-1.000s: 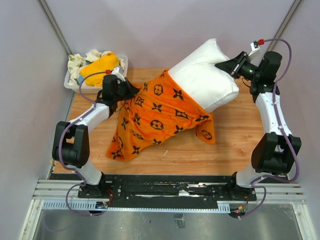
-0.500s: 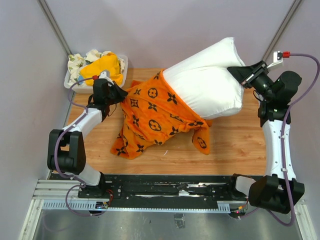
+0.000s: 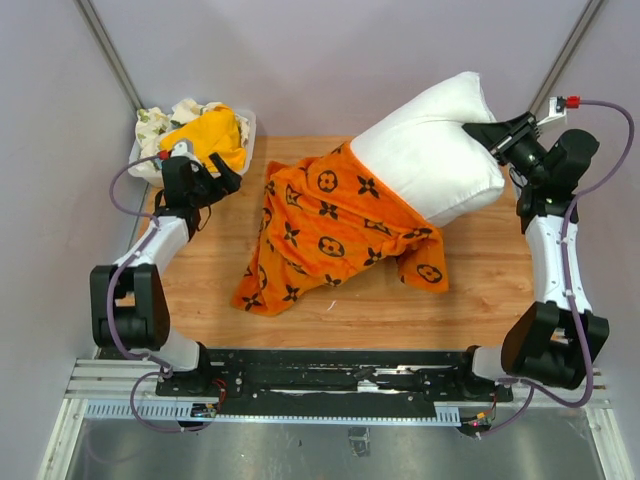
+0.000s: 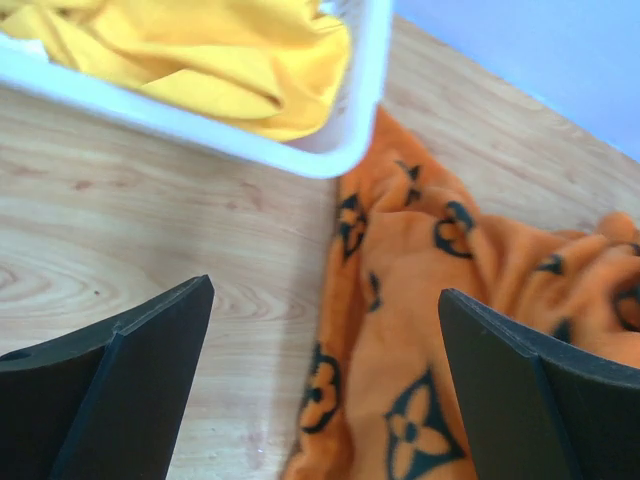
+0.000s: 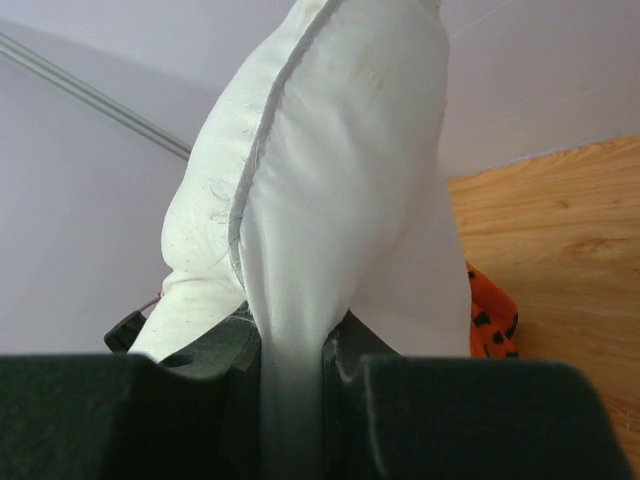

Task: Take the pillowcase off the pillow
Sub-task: Remove the pillow from the pillowcase.

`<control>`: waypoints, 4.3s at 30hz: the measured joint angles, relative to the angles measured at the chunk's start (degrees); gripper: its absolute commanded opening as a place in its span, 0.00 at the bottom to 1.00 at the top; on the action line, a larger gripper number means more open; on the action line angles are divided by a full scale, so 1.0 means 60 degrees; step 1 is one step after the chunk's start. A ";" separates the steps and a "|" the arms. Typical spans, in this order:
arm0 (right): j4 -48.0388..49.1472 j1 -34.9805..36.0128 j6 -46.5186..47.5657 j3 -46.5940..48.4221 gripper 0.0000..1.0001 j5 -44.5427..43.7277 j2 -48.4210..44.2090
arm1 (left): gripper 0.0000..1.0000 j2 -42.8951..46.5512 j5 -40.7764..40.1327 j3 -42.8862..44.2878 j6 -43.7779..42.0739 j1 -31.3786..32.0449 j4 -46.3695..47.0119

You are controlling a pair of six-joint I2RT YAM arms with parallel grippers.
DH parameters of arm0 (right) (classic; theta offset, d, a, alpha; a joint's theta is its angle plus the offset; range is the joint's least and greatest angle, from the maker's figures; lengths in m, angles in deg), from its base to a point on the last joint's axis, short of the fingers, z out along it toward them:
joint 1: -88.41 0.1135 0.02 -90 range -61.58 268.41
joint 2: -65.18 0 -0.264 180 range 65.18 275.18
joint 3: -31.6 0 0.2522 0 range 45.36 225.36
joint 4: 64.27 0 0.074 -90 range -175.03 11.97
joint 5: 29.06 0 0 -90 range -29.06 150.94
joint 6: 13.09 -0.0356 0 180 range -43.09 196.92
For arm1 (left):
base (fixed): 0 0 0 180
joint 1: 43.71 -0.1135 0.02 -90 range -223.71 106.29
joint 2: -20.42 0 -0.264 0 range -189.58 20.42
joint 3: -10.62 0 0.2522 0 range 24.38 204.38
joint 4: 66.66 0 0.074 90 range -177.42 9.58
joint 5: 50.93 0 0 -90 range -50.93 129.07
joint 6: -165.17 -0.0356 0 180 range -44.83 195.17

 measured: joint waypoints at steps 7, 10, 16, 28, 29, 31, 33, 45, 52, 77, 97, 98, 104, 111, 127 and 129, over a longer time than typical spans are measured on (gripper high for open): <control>0.0692 -0.0248 -0.0525 0.0018 0.01 0.0095 0.0798 | 0.98 -0.1013 -0.0033 -0.0703 0.0459 -0.0448 0.0106; 0.0940 -0.0251 -0.0656 0.0018 0.01 0.0197 0.0801 | 0.94 -0.1045 0.0419 -0.0856 0.0517 -0.0554 0.0178; 0.1588 -0.0175 -0.0943 0.0007 0.01 0.0288 0.1038 | 0.94 -0.1596 0.1486 -0.0856 0.0805 -0.0117 0.1206; 0.1858 -0.0084 -0.0991 -0.0011 0.01 0.0317 0.1155 | 0.05 -0.3067 0.2233 -0.0765 0.1606 0.1224 0.2481; 0.1858 -0.0084 -0.0991 0.0004 0.01 0.0317 0.1169 | 0.01 -0.3067 0.2266 -0.0765 0.1745 0.1228 0.2546; 0.1869 -0.0084 -0.1031 0.0098 0.01 0.0339 0.1264 | 0.00 -0.3067 0.2346 -0.0765 0.1759 0.1246 0.2670; 0.1978 -0.0087 -0.1191 0.0229 0.01 0.0397 0.1450 | 0.00 -0.3067 0.2350 -0.0765 0.1749 0.1246 0.2710; 0.2991 -0.0645 -0.2594 0.0455 0.01 0.0849 0.2503 | 0.00 -0.1027 0.1406 -0.2109 0.1847 -0.0750 0.2033; 0.2648 -0.0681 -0.2448 0.0452 0.01 0.0787 0.2506 | 0.00 -0.0062 0.0597 -0.2153 0.1534 -0.0801 0.1257; 0.0251 -0.0069 -0.0138 0.0259 0.01 -0.0696 0.1581 | 0.99 0.3206 -0.2667 -0.1392 -0.1275 0.2812 -0.0211; -0.0321 0.0645 0.0612 0.0266 0.01 -0.1286 0.1144 | 0.97 0.1104 -0.2390 -0.0987 -0.4768 0.9759 0.1668; -0.0328 0.0648 0.0616 0.0266 0.01 -0.1286 0.1144 | 0.98 0.1053 -0.2452 -0.0987 -0.4874 0.9934 0.1792; -0.0328 0.0652 0.0630 0.0266 0.01 -0.1286 0.1144 | 0.99 0.0852 -0.3144 -0.0994 -0.5574 1.0856 0.2514; -0.0324 0.0659 0.0630 0.0259 0.01 -0.1275 0.1111 | 0.99 0.0295 -0.4484 -0.1086 -0.6441 1.1704 0.4419; -0.0288 0.0659 0.0616 0.0215 0.01 -0.1195 0.1089 | 0.24 -0.1996 -0.6896 -0.1217 -0.7894 1.1755 0.7206; -0.0288 0.0659 0.0605 0.0215 0.01 -0.1184 0.1078 | 0.17 -0.1920 -0.7056 -0.1432 -0.7854 1.1755 0.7453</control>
